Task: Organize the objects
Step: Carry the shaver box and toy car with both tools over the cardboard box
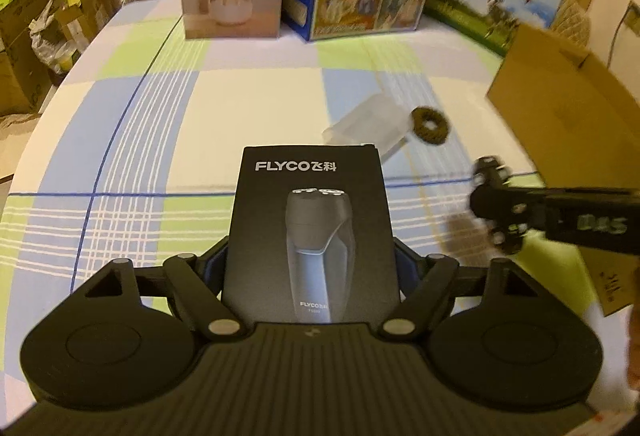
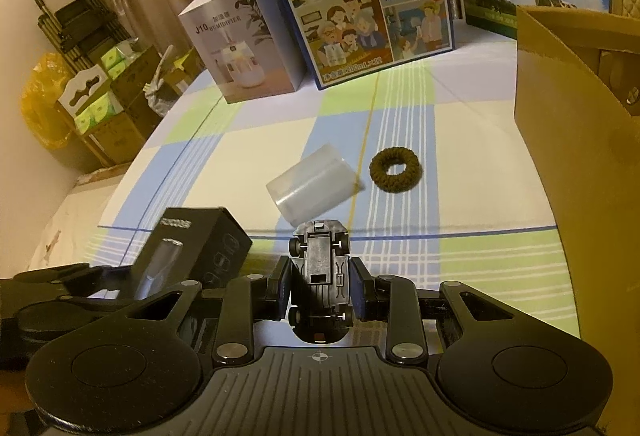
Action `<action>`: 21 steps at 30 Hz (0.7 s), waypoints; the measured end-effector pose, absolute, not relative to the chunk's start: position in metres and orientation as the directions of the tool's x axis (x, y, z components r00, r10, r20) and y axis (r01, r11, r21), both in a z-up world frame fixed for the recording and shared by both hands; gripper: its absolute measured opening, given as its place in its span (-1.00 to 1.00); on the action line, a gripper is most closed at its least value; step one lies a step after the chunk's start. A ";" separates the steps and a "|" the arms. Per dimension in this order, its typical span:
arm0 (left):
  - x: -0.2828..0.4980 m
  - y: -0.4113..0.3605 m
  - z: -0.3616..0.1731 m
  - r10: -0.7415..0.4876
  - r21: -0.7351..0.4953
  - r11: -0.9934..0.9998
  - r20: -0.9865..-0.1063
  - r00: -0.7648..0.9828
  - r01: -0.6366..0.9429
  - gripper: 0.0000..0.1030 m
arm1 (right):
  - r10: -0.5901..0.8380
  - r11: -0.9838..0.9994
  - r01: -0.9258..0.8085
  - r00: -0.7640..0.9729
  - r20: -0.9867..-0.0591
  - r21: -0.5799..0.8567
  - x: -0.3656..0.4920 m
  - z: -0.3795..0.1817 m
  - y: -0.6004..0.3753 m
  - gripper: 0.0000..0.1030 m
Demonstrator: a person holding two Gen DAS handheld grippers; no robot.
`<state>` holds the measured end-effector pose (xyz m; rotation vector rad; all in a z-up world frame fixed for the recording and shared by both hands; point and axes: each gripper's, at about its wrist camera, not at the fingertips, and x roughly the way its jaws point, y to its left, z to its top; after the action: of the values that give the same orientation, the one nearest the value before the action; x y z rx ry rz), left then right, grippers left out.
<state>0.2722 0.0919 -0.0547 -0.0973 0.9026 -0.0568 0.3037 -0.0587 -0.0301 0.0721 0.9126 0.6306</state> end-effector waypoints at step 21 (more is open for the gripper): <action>0.216 0.072 -0.007 -0.050 -0.125 0.991 -0.693 0.720 -0.052 0.47 | 0.579 0.810 -0.454 0.523 -0.626 0.370 0.272 -0.004 -0.092 -0.47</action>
<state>0.2157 0.0724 -0.0068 -0.1388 0.7683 0.0010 0.2724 -0.0917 -0.0044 0.1681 0.8108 0.6221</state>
